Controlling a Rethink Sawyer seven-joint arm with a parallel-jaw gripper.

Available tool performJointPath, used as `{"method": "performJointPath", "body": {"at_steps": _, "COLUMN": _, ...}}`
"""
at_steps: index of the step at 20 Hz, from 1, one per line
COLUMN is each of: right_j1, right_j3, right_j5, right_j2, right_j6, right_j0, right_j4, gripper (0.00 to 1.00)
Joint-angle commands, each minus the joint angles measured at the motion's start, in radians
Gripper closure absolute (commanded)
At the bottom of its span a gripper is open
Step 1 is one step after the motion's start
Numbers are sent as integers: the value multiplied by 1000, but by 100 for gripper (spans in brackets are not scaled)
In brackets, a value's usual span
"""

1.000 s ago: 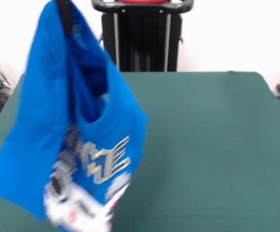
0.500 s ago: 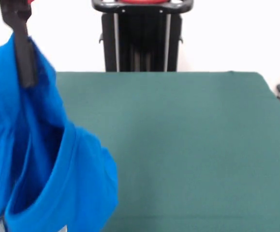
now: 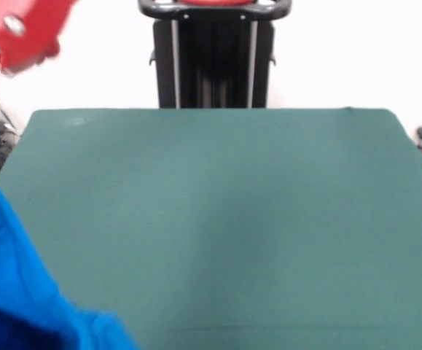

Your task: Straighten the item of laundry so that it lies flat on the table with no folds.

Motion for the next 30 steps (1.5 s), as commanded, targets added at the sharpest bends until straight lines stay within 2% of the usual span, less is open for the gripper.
{"method": "performJointPath", "body": {"at_steps": 1, "right_j1": -70, "right_j3": 364, "right_j5": -212, "right_j2": -286, "right_j6": 537, "right_j0": 120, "right_j4": -62, "gripper": 100}}
{"method": "performJointPath", "body": {"at_steps": 4, "right_j1": -104, "right_j3": 476, "right_j5": -287, "right_j2": -390, "right_j6": 651, "right_j0": 163, "right_j4": -62, "gripper": 100}}
{"method": "performJointPath", "body": {"at_steps": 12, "right_j1": -140, "right_j3": 639, "right_j5": -265, "right_j2": -569, "right_j6": 825, "right_j0": 280, "right_j4": -36, "gripper": 100}}
{"method": "performJointPath", "body": {"at_steps": 26, "right_j1": -73, "right_j3": 723, "right_j5": -406, "right_j2": -690, "right_j6": 919, "right_j0": 343, "right_j4": -6, "gripper": 100}}
{"method": "performJointPath", "body": {"at_steps": 30, "right_j1": -78, "right_j3": 751, "right_j5": -364, "right_j2": -682, "right_j6": 863, "right_j0": 335, "right_j4": 57, "gripper": 100}}
